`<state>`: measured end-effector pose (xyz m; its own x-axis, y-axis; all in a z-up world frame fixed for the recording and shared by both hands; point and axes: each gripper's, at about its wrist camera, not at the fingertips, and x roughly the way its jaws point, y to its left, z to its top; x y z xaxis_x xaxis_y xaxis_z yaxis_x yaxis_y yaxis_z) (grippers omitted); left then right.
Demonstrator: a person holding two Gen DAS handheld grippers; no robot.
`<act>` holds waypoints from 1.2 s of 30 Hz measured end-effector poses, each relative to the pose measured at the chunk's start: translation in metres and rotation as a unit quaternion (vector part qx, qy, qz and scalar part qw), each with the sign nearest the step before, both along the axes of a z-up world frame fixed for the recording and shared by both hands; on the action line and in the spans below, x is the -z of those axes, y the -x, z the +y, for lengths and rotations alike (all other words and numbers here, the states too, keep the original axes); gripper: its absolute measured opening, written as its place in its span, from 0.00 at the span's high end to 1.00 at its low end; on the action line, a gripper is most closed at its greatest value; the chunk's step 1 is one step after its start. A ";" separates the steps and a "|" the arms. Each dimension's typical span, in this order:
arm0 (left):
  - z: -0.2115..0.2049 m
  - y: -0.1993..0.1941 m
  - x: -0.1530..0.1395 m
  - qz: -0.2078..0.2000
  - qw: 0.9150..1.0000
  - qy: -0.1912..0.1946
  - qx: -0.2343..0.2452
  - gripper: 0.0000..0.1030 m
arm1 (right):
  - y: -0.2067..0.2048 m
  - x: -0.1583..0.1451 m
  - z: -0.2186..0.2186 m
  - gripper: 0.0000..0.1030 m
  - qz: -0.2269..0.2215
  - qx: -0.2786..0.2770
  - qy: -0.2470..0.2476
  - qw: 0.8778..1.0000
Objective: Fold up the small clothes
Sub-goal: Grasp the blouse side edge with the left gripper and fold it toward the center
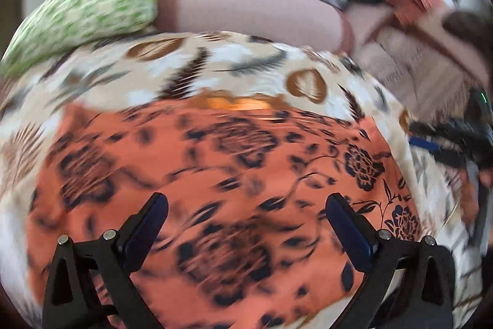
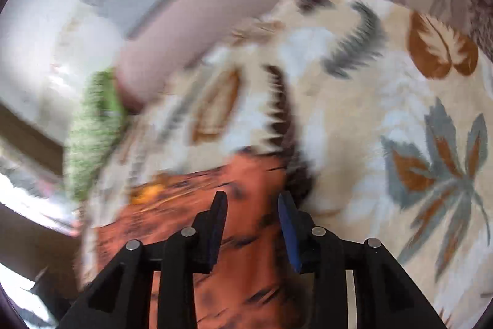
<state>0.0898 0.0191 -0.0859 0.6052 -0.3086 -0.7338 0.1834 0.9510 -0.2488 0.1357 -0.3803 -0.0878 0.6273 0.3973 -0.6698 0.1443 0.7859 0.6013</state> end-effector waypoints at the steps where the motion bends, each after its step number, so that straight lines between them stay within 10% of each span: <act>1: 0.018 0.006 -0.001 0.006 1.000 0.014 -0.019 0.01 | 0.010 -0.002 0.013 0.34 -0.008 -0.042 -0.034 0.998; 4: 0.075 0.029 -0.007 0.003 0.996 0.065 -0.065 0.01 | 0.012 0.044 0.035 0.15 0.059 -0.085 -0.016 0.994; 6: 0.115 0.041 -0.009 0.009 0.991 0.092 -0.100 0.01 | 0.021 0.078 0.017 0.41 0.106 -0.028 -0.019 0.994; 9: 0.170 0.062 -0.004 0.027 0.981 0.123 -0.146 0.01 | 0.039 0.030 0.014 0.48 0.071 0.001 0.001 0.997; 14: 0.198 0.076 0.026 0.068 0.971 0.169 -0.155 0.01 | 0.036 -0.011 0.065 0.20 -0.029 -0.112 -0.012 0.993; 17: 0.193 0.068 0.041 0.087 0.967 0.191 -0.145 0.01 | 0.016 0.068 0.046 0.22 0.110 -0.037 -0.009 0.993; 18: 0.190 0.066 0.047 0.103 0.966 0.186 -0.148 0.02 | 0.024 0.075 0.038 0.37 0.106 -0.003 -0.046 0.993; 22: 0.179 0.061 0.057 0.128 0.971 0.157 -0.129 0.81 | 0.038 0.013 0.044 0.30 0.042 0.010 -0.029 0.999; 26: 0.186 0.060 0.071 0.148 0.959 0.203 -0.133 0.83 | 0.031 0.023 0.073 0.13 0.047 -0.055 0.031 0.997; 29: 0.196 0.064 0.073 0.170 0.947 0.238 -0.135 0.81 | 0.030 0.056 0.083 0.12 0.080 -0.061 0.071 0.992; 36: 0.211 0.042 -0.016 0.042 0.986 0.117 -0.111 0.16 | 0.034 0.050 0.084 0.02 0.078 -0.092 0.081 0.989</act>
